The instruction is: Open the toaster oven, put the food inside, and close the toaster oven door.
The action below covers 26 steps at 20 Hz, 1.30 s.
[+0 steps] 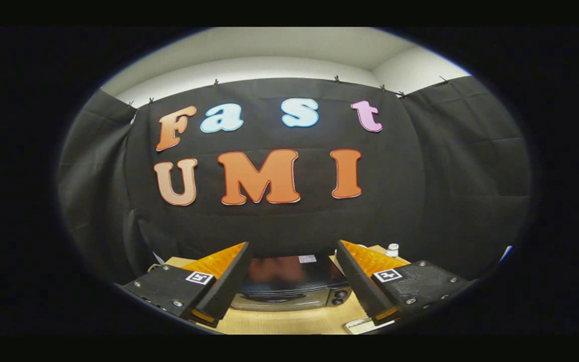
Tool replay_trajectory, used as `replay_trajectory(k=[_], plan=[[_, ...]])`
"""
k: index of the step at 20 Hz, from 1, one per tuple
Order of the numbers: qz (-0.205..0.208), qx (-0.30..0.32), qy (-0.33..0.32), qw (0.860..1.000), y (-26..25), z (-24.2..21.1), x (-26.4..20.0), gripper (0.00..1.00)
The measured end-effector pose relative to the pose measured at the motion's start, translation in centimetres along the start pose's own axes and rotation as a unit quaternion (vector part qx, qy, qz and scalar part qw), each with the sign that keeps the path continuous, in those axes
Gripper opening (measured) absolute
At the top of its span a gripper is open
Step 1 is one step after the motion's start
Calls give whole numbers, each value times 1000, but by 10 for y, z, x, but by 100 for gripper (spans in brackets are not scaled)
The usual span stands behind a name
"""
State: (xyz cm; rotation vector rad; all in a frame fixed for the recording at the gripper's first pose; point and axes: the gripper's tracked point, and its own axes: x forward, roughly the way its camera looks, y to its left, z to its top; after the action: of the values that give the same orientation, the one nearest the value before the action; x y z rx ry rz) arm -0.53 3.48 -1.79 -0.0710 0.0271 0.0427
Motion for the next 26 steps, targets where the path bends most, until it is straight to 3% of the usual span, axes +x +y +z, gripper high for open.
replay_trajectory(k=[16, 26], plan=[[25, -6, 20, 999, 26, -22, 9, 100], [39, -31, 72, 996, 37, -98, 39, 100]])
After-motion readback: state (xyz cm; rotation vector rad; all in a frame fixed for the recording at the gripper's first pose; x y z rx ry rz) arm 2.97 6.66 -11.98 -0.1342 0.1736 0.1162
